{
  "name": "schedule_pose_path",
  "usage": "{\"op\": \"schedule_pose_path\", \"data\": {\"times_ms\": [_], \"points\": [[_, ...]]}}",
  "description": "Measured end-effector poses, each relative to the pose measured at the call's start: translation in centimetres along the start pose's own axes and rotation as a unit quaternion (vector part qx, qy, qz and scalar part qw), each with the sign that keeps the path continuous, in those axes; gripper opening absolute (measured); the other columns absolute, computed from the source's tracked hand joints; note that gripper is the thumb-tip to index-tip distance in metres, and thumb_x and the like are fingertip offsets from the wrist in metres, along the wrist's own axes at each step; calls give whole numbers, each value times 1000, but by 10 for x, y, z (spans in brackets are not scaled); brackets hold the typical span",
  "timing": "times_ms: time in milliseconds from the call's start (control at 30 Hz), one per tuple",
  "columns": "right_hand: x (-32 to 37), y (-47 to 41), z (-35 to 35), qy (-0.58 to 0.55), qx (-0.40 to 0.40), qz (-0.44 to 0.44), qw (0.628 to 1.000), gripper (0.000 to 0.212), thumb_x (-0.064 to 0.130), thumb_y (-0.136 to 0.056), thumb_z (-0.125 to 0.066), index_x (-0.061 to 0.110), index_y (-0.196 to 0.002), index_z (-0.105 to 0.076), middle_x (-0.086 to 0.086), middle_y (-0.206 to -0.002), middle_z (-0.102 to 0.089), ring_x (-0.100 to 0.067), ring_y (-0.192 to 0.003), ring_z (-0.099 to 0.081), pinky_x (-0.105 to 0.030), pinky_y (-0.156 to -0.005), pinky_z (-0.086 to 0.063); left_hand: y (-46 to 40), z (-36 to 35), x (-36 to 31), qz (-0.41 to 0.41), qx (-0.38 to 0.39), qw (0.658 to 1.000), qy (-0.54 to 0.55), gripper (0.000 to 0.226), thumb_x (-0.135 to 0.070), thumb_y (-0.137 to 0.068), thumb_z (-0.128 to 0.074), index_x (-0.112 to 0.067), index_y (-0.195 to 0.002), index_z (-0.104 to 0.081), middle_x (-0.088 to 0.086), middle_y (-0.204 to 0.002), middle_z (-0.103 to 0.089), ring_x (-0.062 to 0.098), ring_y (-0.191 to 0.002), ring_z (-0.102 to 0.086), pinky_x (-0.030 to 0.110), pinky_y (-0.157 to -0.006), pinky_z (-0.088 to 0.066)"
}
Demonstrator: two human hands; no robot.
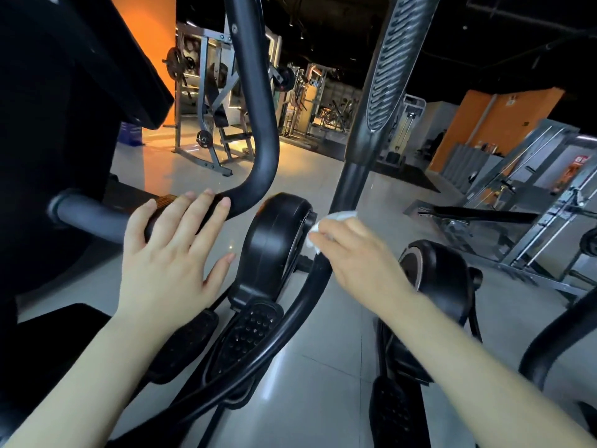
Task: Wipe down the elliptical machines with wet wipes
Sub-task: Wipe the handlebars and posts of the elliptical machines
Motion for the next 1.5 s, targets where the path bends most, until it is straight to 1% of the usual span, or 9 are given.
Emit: {"op": "schedule_pose_path", "data": {"times_ms": [233, 367, 500, 667, 867, 1067, 1233, 1333, 1500], "points": [[73, 69, -82, -186, 196, -79, 960, 52, -12, -63, -55, 15, -103, -73, 3, -101, -65, -19, -98, -55, -26, -78, -54, 4, 5, -8, 30, 32, 999, 9, 67, -44, -89, -54, -10, -146, -44, 15, -149, -44, 35, -136, -42, 55, -112, -19], [62, 19, -10, -107, 36, -26, 993, 43, 0, -79, -35, 12, -92, -75, 0, -90, -68, -23, -84, -62, -31, -67, -52, 7, 4, -7, 22, 49, 999, 2, 69, -45, -89, -54, -11, -148, -42, 15, -151, -41, 35, -137, -39, 55, -113, -17], [21, -31, 52, 51, -112, 20, 992, 52, 2, -104, -19, 3, -94, -71, -10, -101, -69, -28, -103, -60, -35, -96, -41, 7, 4, -8, 27, 60, 998, -1, 69, -45, -90, -53, -12, -149, -40, 14, -154, -38, 34, -139, -36, 54, -115, -14], [2, -15, 4, 119, -41, 62, 990, 30, -6, -97, -42, 0, -86, -69, -13, -89, -67, -32, -96, -64, -37, -112, -35, 12, 3, -10, 31, 60, 998, 19, 68, -44, -91, -52, -12, -150, -39, 14, -157, -33, 34, -143, -31, 55, -116, -11], [69, 75, -63, -92, -14, 3, 996, 43, -6, -93, -36, 10, -84, -75, -1, -97, -73, -21, -100, -68, -32, -105, -46, 64, 23, -19, 131, -15, 955, 265, 41, -20, -91, -57, -8, -130, -59, 12, -144, -50, 30, -143, -34, 43, -121, -14], [114, 59, -105, -293, 156, -73, 940, 36, -7, -79, -54, 20, -89, -78, 6, -88, -74, -23, -86, -69, -40, -78, -57, 156, 6, -16, 171, 103, 945, 261, 40, -29, -94, -46, -9, -124, -65, 6, -134, -60, 25, -138, -42, 53, -116, -24], [36, -14, -5, -59, -56, 19, 996, 24, -5, -79, -55, 7, -84, -75, -8, -84, -73, -27, -84, -70, -44, -100, -47, 178, -15, -7, 222, 177, 929, 239, 49, -38, -97, -38, -9, -129, -61, 8, -139, -56, 27, -141, -36, 54, -116, -22], [10, -17, -6, 80, -25, 64, 994, 34, -5, -87, -40, 4, -81, -72, -11, -80, -68, -29, -86, -66, -41, -115, -34, 181, -23, -6, 250, 195, 918, 239, 51, -41, -97, -36, -10, -132, -59, 7, -142, -54, 27, -143, -34, 53, -117, -20], [56, 50, -59, -38, -27, 28, 999, 47, -3, -95, -30, 4, -77, -72, -10, -80, -70, -28, -81, -68, -34, -107, -36, 193, -13, -6, 260, 185, 917, 240, 51, -38, -97, -37, -6, -126, -63, 10, -134, -61, 30, -136, -43, 54, -115, -25]]}}
Point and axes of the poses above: each hand's wrist, its own y-axis away from the middle knuckle, its own z-axis out of the back of the hand, x = y × z, the point moved 8 cm from there along -y, towards the middle knuckle
